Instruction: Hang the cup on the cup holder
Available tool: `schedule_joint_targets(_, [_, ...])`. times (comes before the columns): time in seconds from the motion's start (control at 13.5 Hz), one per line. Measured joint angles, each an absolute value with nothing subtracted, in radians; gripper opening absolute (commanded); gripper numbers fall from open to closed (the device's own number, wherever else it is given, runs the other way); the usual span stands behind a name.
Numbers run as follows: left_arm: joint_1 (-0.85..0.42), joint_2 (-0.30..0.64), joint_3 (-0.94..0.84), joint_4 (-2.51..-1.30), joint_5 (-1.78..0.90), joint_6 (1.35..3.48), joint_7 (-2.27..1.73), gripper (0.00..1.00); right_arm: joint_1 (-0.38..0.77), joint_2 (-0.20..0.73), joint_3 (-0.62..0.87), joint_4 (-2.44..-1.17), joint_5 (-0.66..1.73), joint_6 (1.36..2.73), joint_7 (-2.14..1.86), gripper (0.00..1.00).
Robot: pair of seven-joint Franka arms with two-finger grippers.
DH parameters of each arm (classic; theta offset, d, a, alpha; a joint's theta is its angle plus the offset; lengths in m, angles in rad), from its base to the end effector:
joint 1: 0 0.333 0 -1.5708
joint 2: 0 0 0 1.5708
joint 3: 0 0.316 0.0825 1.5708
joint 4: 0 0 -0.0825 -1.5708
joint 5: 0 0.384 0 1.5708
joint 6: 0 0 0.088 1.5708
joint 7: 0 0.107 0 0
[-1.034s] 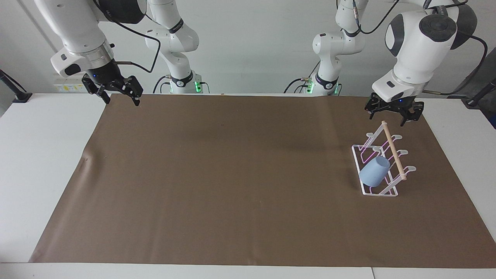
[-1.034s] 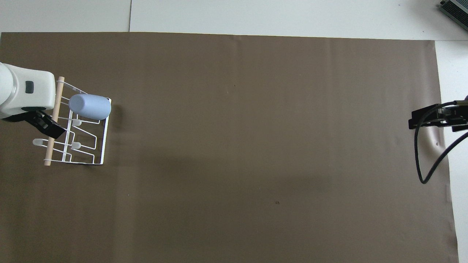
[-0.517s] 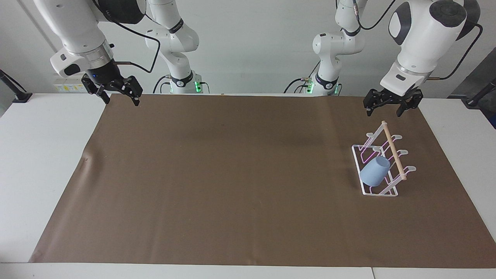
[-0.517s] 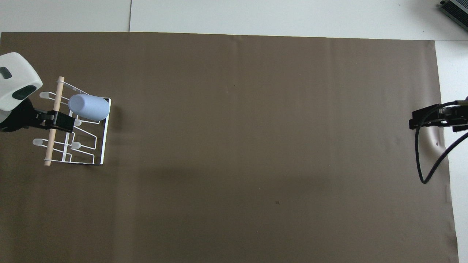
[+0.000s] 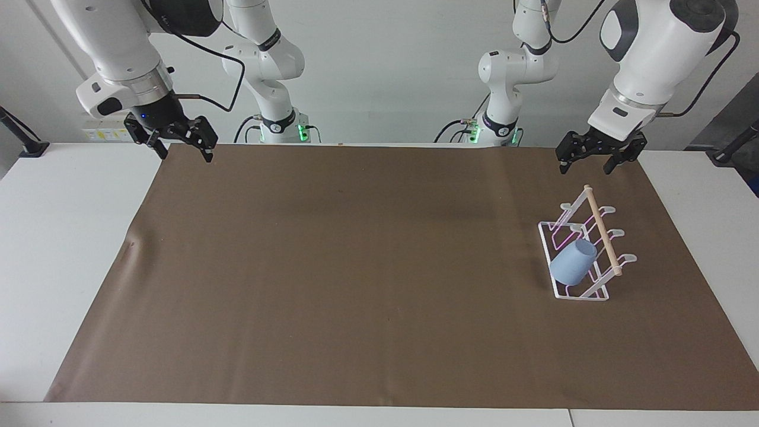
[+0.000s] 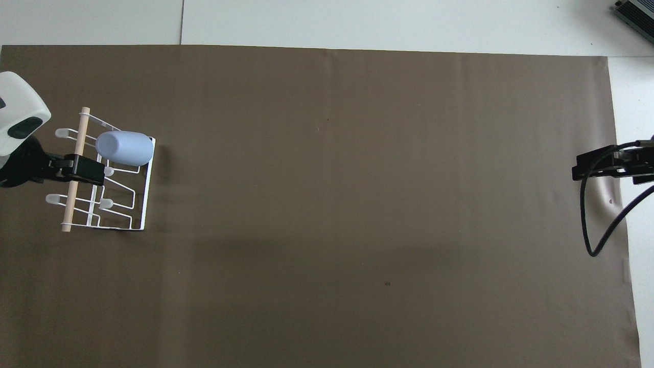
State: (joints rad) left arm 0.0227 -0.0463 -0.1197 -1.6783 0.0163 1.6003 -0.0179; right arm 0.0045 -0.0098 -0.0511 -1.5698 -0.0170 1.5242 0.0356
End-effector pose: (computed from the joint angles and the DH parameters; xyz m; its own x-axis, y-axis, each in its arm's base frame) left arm 0.5383 -0.0521 0.6014 0.9964 -0.0791 -0.0316 -0.0799 -0.9966 -0.0224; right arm 0.5459 -0.0275 0.6264 0.9959 -0.0828 -0.0352 -0.0823 -0.9965 0.0178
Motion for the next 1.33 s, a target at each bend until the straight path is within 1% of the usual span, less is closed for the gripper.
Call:
schedule_joint_targets(0.07, [0.019, -0.046, -0.102, -1.671, 0.008, 1.589, -0.018, 1.0, 0.004, -0.01, -0.051, -1.57, -0.017, 1.524, 0.036, 1.0])
schedule_joint_targets(0.3, [0.006, -0.04, -0.049, -1.59, -0.008, 1.504, -0.018, 1.0, 0.004, -0.01, -0.051, -1.57, -0.017, 1.525, 0.036, 1.0])
schedule_joint_targets(0.44, [-0.008, -0.039, -0.035, -1.552, -0.008, 1.486, -0.018, 1.0, 0.004, -0.01, -0.051, -1.57, -0.017, 1.525, 0.036, 1.0])
schedule_joint_targets(0.81, [-0.073, -0.039, 0.051, -1.535, -0.009, 1.479, -0.014, 1.0, 0.004, -0.01, -0.051, -1.57, -0.017, 1.525, 0.036, 1.0])
schedule_joint_targets(1.33, [-0.073, -0.04, 0.06, -1.534, -0.011, 1.479, 0.036, 1.0, 0.003, -0.01, -0.052, -1.571, -0.017, 1.525, 0.036, 1.0])
